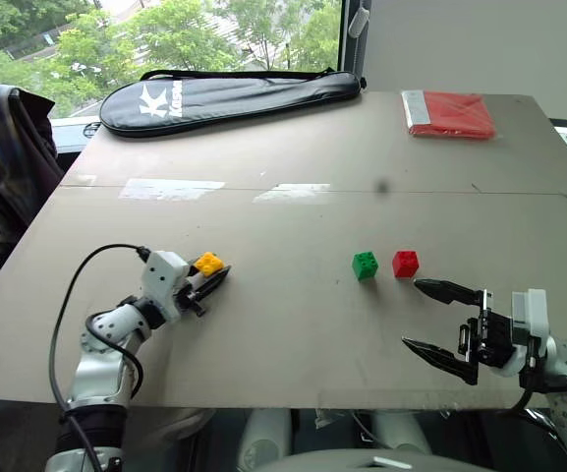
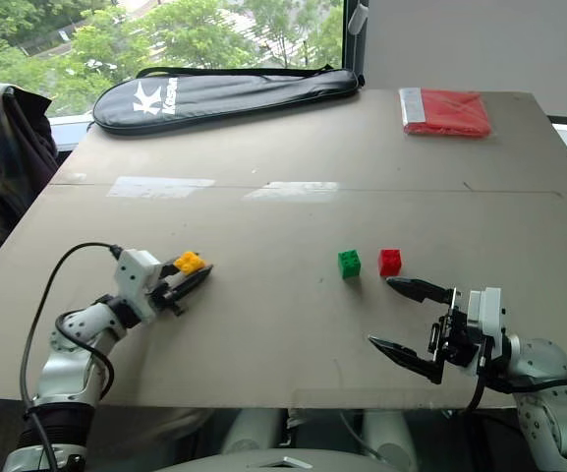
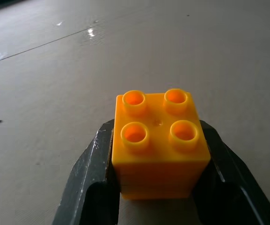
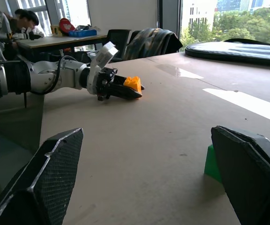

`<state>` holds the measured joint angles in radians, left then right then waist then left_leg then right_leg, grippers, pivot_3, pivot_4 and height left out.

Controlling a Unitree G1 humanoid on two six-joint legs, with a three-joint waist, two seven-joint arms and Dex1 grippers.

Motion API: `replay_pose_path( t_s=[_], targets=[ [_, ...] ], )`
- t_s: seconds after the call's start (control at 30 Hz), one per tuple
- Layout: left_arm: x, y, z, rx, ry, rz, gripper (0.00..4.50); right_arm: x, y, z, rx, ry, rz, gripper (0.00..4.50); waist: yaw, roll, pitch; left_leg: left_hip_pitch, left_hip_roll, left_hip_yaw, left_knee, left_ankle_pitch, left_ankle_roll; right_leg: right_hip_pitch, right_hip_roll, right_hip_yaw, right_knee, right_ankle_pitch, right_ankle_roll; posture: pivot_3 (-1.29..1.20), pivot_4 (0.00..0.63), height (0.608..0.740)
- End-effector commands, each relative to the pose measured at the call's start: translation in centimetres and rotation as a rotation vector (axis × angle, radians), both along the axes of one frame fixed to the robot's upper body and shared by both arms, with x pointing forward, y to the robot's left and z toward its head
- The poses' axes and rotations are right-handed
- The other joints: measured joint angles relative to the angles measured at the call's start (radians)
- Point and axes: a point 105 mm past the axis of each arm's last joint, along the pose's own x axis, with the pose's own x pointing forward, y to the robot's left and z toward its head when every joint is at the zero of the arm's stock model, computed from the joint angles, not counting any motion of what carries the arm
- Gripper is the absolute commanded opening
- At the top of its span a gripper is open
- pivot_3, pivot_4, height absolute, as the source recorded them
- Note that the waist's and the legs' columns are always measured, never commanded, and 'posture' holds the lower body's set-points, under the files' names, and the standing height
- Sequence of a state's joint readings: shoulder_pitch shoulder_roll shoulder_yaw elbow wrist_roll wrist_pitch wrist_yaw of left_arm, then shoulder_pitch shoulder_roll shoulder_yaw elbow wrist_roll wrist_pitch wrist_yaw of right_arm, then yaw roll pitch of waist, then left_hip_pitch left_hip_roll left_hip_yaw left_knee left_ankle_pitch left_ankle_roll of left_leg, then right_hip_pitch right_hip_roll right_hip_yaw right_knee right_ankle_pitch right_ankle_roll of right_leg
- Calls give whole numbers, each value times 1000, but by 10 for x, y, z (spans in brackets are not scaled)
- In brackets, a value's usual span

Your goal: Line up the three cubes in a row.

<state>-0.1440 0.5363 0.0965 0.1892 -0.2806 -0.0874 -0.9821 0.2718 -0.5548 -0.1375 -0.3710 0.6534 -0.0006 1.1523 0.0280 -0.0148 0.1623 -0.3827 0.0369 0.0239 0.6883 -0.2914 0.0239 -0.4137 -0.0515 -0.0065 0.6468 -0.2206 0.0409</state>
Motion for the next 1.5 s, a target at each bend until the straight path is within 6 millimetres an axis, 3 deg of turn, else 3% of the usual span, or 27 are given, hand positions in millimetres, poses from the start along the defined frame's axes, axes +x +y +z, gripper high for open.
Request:
replay_pose_path(
  t_s=[0.03, 0.23, 0.43, 0.57, 0.77, 1.03, 1.3, 1.5],
  targets=[
    [-3, -57, 19, 24, -12, -360, 1340, -2, -11, -1, -20, -21, -41, 4500, 6, 0, 0, -1, 0, 0, 0, 0, 0, 0, 0, -1, -1, 0, 0, 0, 150, 708],
    [10, -111, 14, 106, 46, -653, 1340, -3, -13, -2, -22, -36, -80, 4500, -15, 0, 0, 0, 1, 0, 0, 0, 0, 0, 3, 1, -1, 0, 0, 0, 150, 708],
    [28, -132, 16, 142, 50, -692, 1340, -7, -14, -1, -18, -51, -135, 4500, -16, -1, 1, 0, 1, -2, -1, 0, 0, -1, 5, 0, 0, 0, 4, 0, 150, 708],
    [34, -134, 15, 151, 59, -678, 1340, -12, -13, -2, -17, -51, -161, 4500, -15, -1, 1, -1, 1, -1, -1, 0, 0, -1, 4, 0, -1, -1, 5, 0, 150, 708],
    [27, -132, 10, 156, 107, -699, 1340, -12, -14, -2, -16, -52, -177, 4500, -15, -1, 1, -1, 1, -1, -1, 0, 0, -1, 4, 0, -1, -2, 3, 0, 150, 708],
    [27, -114, 3, 181, 144, -653, 1340, -10, -13, -1, -19, -62, -154, 4500, -15, -1, 1, -1, 1, -1, -1, 0, 0, -1, 4, 0, -1, -2, 3, 0, 150, 708],
    [32, -113, 2, 164, 167, -629, 1340, -10, -13, 0, -19, -60, -146, 4500, -14, -1, 1, 0, 1, -1, -1, 0, 0, 0, 4, 0, -1, -2, 3, 0, 150, 708],
    [35, -111, 0, 174, 161, -612, 4016, -11, -13, -1, -21, -57, -147, 4500, -14, -1, 1, 0, 1, -1, 0, 0, 0, 0, 4, 0, 0, -2, 3, 0, 150, 708]
  ],
)
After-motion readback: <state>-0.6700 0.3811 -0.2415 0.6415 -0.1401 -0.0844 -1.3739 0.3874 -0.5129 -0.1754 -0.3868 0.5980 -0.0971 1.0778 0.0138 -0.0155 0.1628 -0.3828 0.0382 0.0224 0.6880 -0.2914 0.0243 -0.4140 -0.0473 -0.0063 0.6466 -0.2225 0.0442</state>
